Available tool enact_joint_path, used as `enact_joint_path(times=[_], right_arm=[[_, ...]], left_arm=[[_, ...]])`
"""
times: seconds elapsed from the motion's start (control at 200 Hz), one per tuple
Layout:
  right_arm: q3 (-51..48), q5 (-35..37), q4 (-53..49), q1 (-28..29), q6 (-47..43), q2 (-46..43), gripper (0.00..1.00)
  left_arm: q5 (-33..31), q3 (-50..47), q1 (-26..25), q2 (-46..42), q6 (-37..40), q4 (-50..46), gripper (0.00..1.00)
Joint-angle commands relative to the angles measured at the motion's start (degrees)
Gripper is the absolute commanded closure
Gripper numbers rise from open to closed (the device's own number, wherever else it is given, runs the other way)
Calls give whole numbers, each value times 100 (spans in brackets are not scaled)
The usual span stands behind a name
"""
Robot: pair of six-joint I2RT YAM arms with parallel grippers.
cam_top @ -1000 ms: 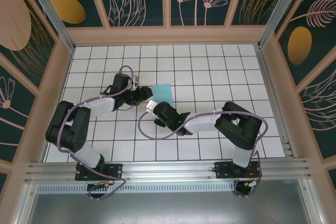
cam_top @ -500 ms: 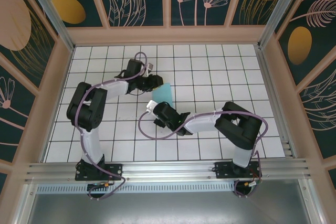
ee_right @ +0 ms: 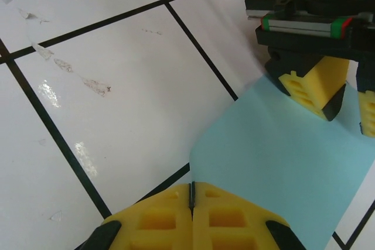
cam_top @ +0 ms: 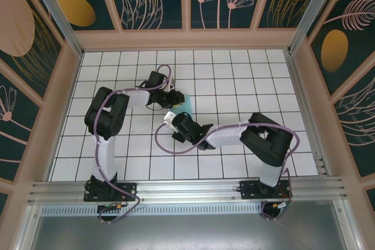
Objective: Fold a paper plane with a square sheet of paper (fold left side to right side)
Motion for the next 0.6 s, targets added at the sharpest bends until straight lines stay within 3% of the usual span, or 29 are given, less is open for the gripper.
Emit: enact_joint_path(times=[0.0, 0.455, 0.596], right_arm=[[216, -597, -274, -216, 308, -133, 100], [482, -3021, -733, -1683, 1473, -164, 100], [536, -3364, -783, -1951, 1717, -55, 100]], left_arm=[[-189, 57, -27, 241, 243, -218, 69], [-211, 34, -44, 272, 350, -239, 71], [-213, 34, -54, 277, 360, -244, 72]])
